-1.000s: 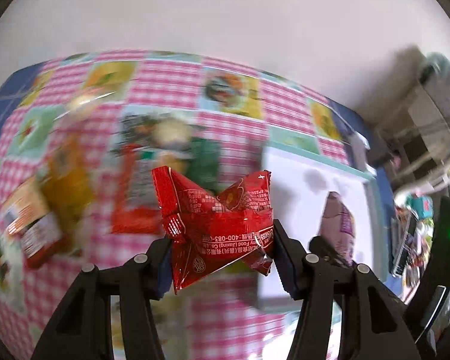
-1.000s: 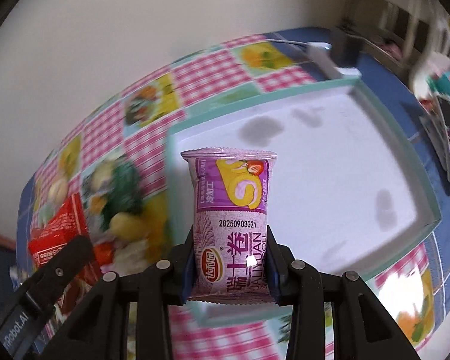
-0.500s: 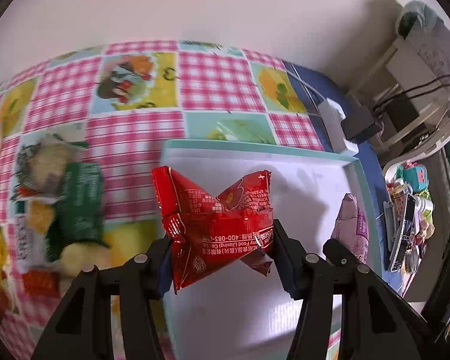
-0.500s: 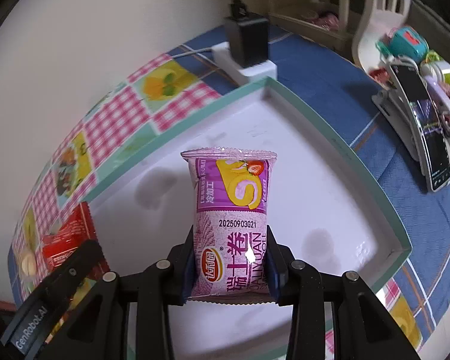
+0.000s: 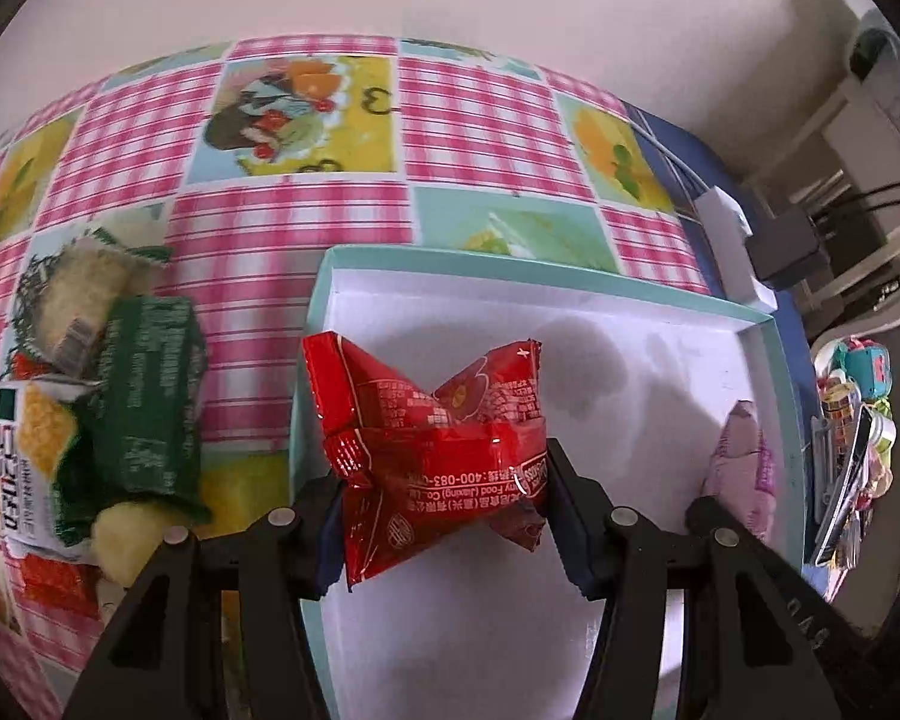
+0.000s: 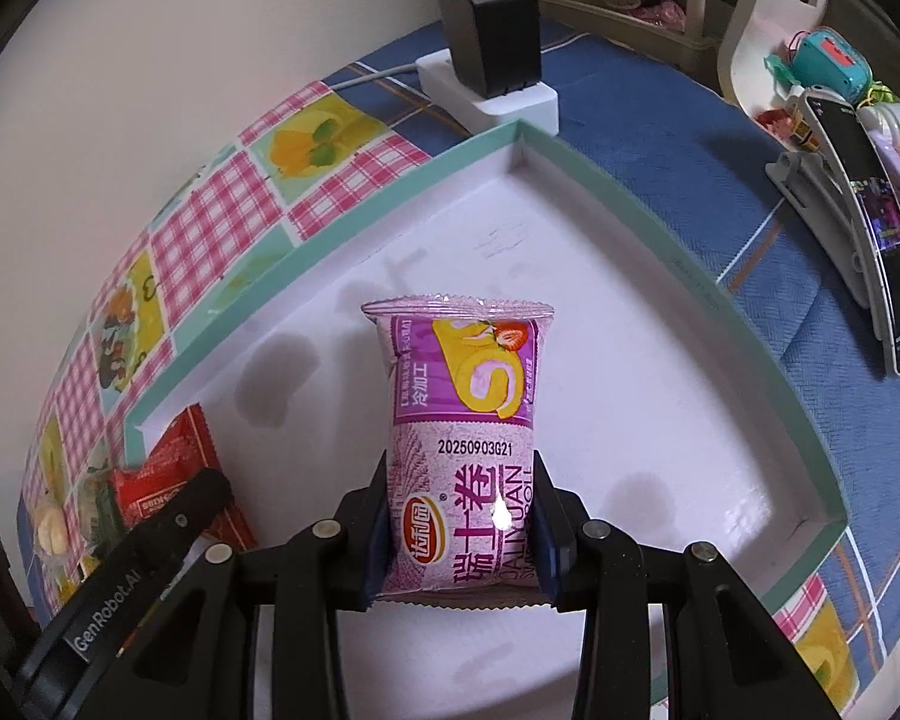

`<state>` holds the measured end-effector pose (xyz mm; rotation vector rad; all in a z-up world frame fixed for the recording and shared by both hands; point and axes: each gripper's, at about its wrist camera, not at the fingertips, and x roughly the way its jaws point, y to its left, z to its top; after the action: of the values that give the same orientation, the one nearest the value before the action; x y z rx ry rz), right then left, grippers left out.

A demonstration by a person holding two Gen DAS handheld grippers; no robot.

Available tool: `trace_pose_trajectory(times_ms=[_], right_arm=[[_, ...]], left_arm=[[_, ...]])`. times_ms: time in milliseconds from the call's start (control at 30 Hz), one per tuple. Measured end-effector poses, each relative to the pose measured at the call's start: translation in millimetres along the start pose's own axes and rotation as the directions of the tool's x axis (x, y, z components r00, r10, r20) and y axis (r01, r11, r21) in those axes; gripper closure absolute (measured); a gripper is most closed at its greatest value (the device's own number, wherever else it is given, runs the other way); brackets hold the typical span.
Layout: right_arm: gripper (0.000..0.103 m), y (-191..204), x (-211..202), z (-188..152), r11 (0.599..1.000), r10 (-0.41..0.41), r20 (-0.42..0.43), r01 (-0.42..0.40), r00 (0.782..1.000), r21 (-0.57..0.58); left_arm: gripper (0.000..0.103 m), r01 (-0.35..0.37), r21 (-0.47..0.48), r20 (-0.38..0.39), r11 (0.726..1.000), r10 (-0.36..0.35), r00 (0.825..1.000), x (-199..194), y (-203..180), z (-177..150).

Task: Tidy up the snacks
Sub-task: 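Carry both packs over the white tray and open both tools to drop them, then withdraw both tools from the tray back toward the snack pile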

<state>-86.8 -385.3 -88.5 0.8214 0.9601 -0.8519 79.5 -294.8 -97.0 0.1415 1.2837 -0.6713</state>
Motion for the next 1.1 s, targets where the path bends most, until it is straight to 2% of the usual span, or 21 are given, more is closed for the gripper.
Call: trace_pose_trajectory(times_ms=[133, 300, 500, 633, 800, 867, 933, 1067, 1100], right_arm=[[0.062, 8.1, -2.3, -1.3, 1.0, 0.017, 0.001, -0.017, 1.0, -0.024], [0.062, 22.3, -5.7, -4.7, 0.997, 0.038, 0.004, -0.037, 0.999, -0.071], [0.06, 39.9, -10.8, -7.4, 0.99, 0.042, 0.014, -0.04, 0.999, -0.134], [0.06, 44.4, -16.3, -7.1, 0.987, 0.042, 0.024, -0.038, 0.999, -0.153], [0.06, 47.8, -18.8, -9.3, 0.985, 0.036, 0.027, -0.031, 0.999, -0.17], [0.054, 48.9, -18.2, -8.9, 0.983, 0.038, 0.026, -0.033, 0.999, -0.178], [0.035, 49.7, -20.4, -8.9, 0.982, 0.037, 0.037, -0.029, 0.999, -0.185], [0.026, 53.2, -25.0, -9.6, 0.98, 0.046, 0.059, -0.034, 0.997, -0.196], [0.017, 54.4, -25.7, -10.5, 0.979, 0.059, 0.06, -0.046, 0.997, -0.199]], left_arm=[[0.045, -0.029, -0.038, 0.018, 0.999, 0.03, 0.999, -7.0, 22.9, 0.0], [0.045, -0.018, -0.08, 0.029, 0.997, 0.02, 0.999, -15.6, 44.6, -2.2], [0.045, 0.026, -0.083, 0.045, 0.996, -0.022, 0.999, -21.6, 41.4, -5.6], [0.044, 0.061, -0.085, 0.069, 0.994, -0.055, 0.996, -39.8, 37.3, -4.7], [0.044, 0.036, -0.074, 0.083, 0.997, -0.029, 0.996, -59.0, 32.6, -4.0], [0.041, 0.033, -0.082, 0.098, 0.996, -0.025, 0.995, -66.2, 34.2, -4.2], [0.026, 0.018, -0.09, 0.113, 0.996, -0.007, 0.994, -70.8, 36.5, -3.4], [0.021, -0.072, -0.099, 0.151, 0.992, 0.087, 0.985, -75.9, 42.8, -2.6], [0.017, -0.092, -0.105, 0.158, 0.99, 0.107, 0.982, -75.7, 45.3, -2.9]])
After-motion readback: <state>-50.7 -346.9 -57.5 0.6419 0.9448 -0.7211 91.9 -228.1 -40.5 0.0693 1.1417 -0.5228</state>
